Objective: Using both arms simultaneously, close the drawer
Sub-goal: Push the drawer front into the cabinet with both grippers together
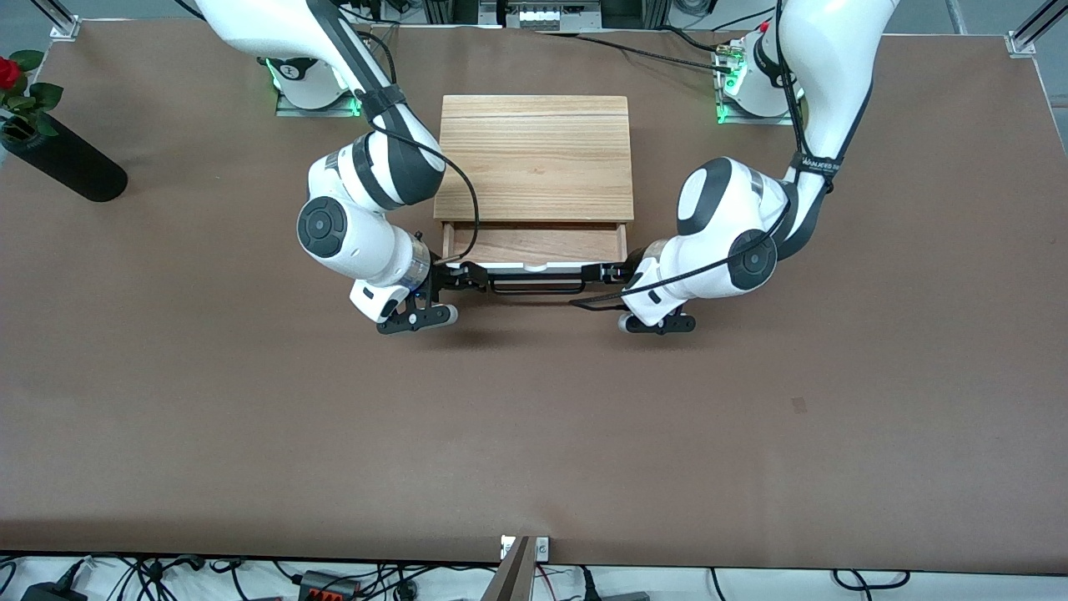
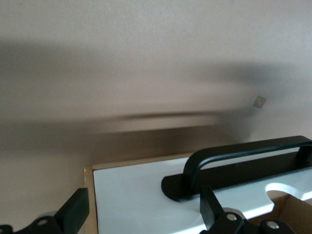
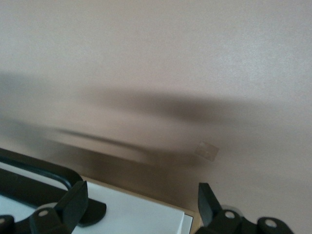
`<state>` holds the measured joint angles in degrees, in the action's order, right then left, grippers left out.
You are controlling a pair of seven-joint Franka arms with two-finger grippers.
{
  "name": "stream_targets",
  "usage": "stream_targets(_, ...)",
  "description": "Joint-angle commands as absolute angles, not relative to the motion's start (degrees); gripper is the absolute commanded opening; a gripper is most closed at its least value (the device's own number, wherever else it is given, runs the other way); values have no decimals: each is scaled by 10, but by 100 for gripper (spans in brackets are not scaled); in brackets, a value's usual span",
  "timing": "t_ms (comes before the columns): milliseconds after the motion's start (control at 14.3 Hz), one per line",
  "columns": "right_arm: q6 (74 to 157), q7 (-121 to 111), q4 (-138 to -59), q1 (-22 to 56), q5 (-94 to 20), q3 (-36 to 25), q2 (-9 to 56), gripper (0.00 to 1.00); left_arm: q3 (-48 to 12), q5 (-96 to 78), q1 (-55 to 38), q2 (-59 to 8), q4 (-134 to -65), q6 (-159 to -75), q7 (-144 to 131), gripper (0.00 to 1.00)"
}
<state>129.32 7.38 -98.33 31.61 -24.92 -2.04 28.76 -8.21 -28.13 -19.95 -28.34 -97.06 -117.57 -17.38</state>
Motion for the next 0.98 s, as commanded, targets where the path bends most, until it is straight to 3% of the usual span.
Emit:
stream_targets(0,1289,59,-993,316,-265,-18,279,100,-81,-266,-205,-240,-1014,-1163,-185,100)
stream_targets(909,1153,55,-991,316,-265,-18,279,100,-81,-251,-218,-208,-1070,-1165,-186,100)
